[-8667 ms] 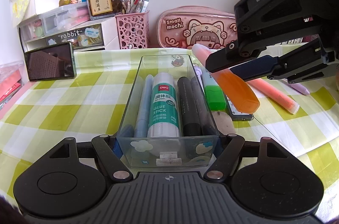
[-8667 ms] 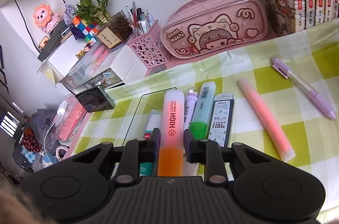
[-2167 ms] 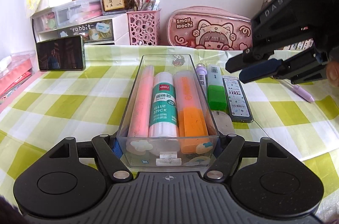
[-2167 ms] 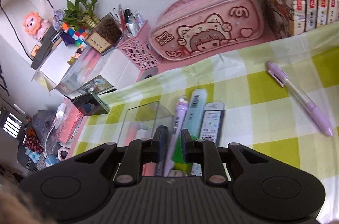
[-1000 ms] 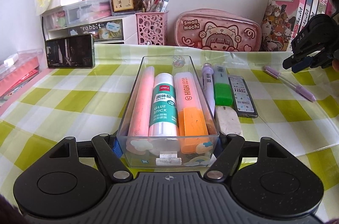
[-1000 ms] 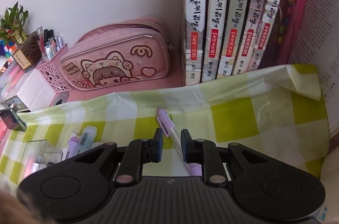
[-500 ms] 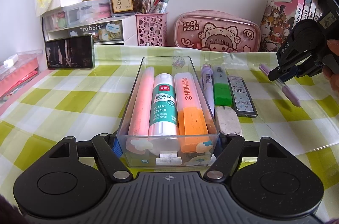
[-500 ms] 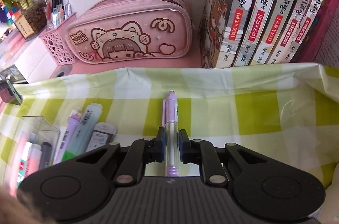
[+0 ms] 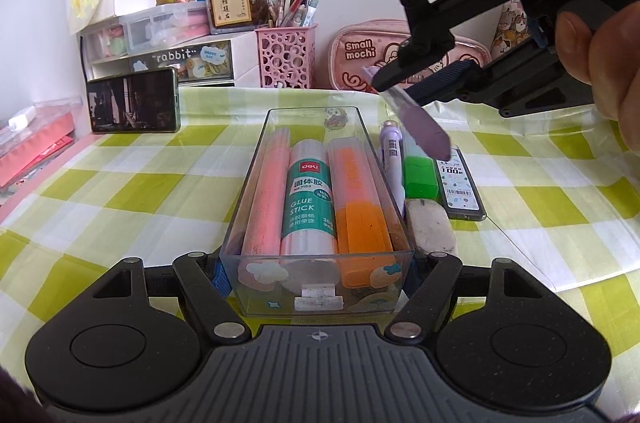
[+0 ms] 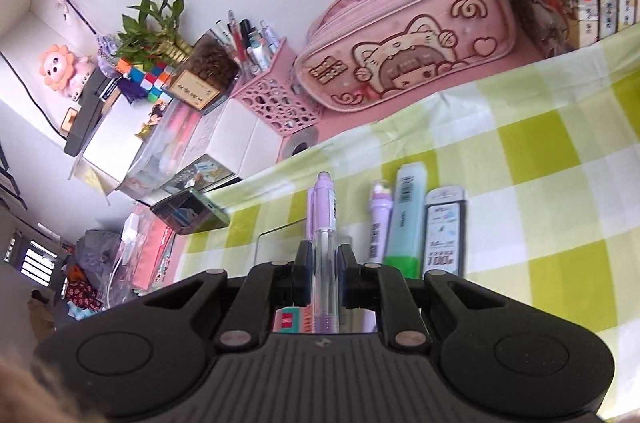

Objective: Organize stationery
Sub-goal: 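Lower the lavender pen into the clear box and release it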

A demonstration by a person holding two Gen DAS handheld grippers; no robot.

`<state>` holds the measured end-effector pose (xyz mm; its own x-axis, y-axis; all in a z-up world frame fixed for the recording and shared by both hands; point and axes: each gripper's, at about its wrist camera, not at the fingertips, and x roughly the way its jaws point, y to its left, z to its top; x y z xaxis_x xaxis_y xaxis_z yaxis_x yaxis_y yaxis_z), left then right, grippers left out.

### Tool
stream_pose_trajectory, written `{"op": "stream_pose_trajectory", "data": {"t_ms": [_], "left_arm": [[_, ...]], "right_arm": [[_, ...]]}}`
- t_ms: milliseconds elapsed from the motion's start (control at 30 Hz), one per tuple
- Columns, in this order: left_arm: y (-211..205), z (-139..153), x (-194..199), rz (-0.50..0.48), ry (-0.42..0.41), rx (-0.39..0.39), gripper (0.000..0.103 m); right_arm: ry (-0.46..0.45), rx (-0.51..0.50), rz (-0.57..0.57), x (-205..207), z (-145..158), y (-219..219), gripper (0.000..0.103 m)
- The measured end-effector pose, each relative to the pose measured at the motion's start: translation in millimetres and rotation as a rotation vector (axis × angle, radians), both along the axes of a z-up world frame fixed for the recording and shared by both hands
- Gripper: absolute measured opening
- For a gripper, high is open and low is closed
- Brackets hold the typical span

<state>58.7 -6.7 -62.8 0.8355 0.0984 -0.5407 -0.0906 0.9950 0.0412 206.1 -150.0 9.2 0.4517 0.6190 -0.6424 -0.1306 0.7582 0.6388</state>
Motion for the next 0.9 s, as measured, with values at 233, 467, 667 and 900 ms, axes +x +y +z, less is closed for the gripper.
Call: {"op": "stream_pose_trajectory", "data": {"t_ms": [233, 467, 667, 900], "left_arm": [[-0.1, 0.0, 0.0, -0.002, 0.0, 0.001, 0.073], [0.7, 0.1, 0.7, -0.007, 0.0, 0.001, 0.073], [0.5, 0.1, 0.7, -0.007, 0.0, 0.001, 0.073], [0.5, 0.0, 1.4, -0.008, -0.001, 0.0, 0.073]], "right_arm": [[0.033, -0.022, 0.098, -0.2, -4.9, 34.8, 0.028], [0.071, -0.05, 0.145, 3.2, -14.7, 52.4, 0.028], [0.083, -0.053, 0.164, 2.0, -16.6, 56.7, 0.029], [0.065, -0.082, 0.209, -1.5, -14.6, 64.6, 0.03]]}}
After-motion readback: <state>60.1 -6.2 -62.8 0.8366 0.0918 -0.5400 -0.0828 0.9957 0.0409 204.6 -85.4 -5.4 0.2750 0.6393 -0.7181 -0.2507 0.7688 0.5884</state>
